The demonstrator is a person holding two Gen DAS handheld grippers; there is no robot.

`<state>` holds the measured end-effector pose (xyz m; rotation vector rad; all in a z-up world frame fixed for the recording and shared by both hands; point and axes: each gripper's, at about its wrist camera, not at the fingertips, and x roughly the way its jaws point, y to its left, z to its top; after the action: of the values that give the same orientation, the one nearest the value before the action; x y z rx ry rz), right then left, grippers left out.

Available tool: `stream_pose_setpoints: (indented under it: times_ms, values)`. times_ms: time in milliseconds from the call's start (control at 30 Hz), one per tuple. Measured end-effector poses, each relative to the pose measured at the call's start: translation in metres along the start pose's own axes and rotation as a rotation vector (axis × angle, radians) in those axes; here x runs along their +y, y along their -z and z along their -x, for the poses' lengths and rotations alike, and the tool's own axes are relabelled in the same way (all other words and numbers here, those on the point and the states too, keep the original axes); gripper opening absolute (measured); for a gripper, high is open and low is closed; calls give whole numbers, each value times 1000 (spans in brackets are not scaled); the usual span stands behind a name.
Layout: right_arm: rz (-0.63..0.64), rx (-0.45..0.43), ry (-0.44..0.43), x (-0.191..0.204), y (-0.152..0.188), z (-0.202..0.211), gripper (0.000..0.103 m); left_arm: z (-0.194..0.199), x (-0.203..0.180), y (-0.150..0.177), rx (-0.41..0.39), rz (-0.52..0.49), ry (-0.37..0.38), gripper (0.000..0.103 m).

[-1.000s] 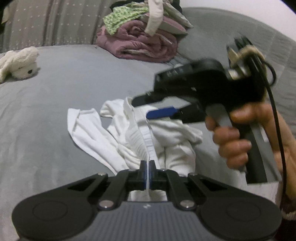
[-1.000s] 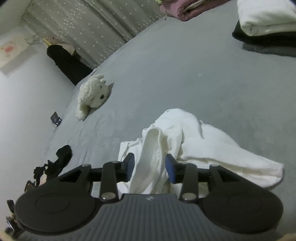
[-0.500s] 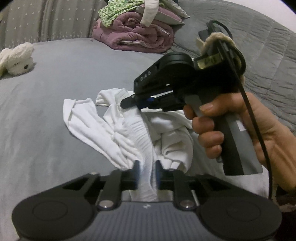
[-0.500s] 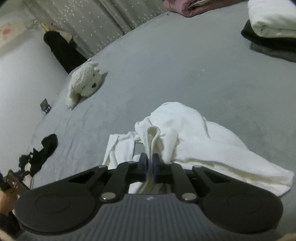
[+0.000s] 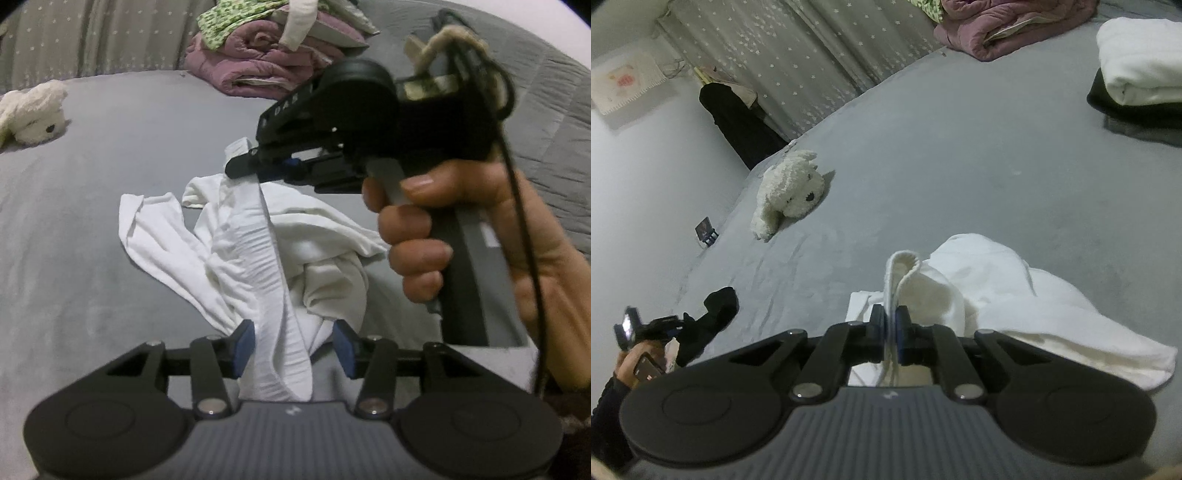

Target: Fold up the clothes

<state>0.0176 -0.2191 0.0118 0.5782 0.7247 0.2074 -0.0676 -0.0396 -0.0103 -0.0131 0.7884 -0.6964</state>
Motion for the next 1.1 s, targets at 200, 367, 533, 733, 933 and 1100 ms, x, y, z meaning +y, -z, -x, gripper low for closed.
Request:
stream_pose_setpoints:
  times_ms: [200, 367, 533, 733, 933, 1100]
  values:
    - [-20, -14, -1, 4, -1, 1, 8, -16, 8, -5, 18, 130, -65, 30]
    - [-17, -50, 12, 7, 0, 8, 8, -16, 15, -4, 24, 203, -78, 24]
    - [0, -108, -5, 15, -3, 20, 8, -2, 22, -7, -19, 245, -63, 5]
    - [84, -182, 14, 46, -1, 23, 8, 19, 32, -13, -75, 284, -47, 4]
    - [138, -189, 11, 85, -5, -5, 8, 41, 61, -15, -134, 352, -83, 4]
    - [159, -161, 11, 108, -2, -37, 8, 54, 96, -12, -147, 414, -136, 4]
